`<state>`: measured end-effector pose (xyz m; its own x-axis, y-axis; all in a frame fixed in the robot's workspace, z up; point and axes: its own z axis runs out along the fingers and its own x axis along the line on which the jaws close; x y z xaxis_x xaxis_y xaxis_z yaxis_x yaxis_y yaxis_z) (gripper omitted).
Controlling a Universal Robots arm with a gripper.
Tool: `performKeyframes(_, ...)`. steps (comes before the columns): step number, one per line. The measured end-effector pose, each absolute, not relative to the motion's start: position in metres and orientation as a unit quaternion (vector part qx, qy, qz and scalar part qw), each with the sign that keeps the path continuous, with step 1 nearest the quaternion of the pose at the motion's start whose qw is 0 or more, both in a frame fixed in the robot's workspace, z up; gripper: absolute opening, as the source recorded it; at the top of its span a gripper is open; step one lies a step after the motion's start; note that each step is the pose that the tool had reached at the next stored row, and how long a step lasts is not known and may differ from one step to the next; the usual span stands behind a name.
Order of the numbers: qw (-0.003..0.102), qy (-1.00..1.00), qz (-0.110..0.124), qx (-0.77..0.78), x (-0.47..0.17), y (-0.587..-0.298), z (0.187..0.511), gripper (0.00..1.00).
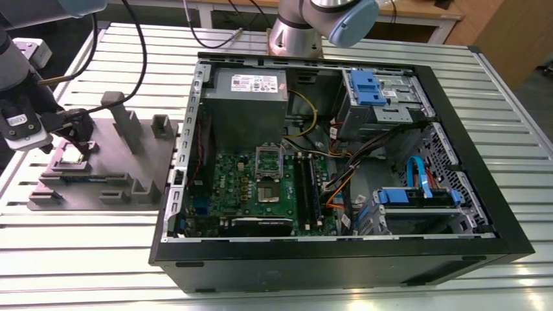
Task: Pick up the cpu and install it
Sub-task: 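Pick up the cpu and move it towards the insertion slot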
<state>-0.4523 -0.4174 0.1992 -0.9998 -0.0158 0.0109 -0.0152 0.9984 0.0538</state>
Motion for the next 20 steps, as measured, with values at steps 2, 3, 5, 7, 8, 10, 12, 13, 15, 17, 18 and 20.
performKeyframes(2, 0.006, -1.0, -0.027, 0.008, -0.4523, -0.4174, 0.1985, 0.66)
performKeyframes(3, 0.006, -1.0, -0.027, 0.008, -0.4523, -0.4174, 0.198, 0.66)
performKeyframes(5, 0.006, -1.0, -0.027, 0.008, -0.4523, -0.4174, 0.1973, 0.66)
performKeyframes(7, 0.006, -1.0, -0.027, 0.008, -0.4523, -0.4174, 0.1969, 0.66)
performKeyframes(8, 0.006, -1.0, -0.027, 0.008, -0.4523, -0.4174, 0.1968, 0.66)
performKeyframes(10, 0.006, -1.0, -0.027, 0.008, -0.4523, -0.4174, 0.1967, 0.66)
performKeyframes(12, 0.005, -1.0, -0.027, 0.008, -0.4521, -0.4173, 0.1964, 0.66)
performKeyframes(13, 0.005, -1.0, -0.027, 0.008, -0.452, -0.4173, 0.1963, 0.66)
performKeyframes(15, 0.006, -1.0, -0.027, 0.007, -0.452, -0.4174, 0.1959, 0.66)
performKeyframes(17, 0.006, -1.0, -0.027, 0.007, -0.4517, -0.4174, 0.1953, 0.66)
performKeyframes(18, 0.006, -1.0, -0.027, 0.007, -0.4515, -0.4174, 0.1951, 0.66)
performKeyframes(20, 0.006, -1.0, -0.027, 0.006, -0.4514, -0.4174, 0.1945, 0.66)
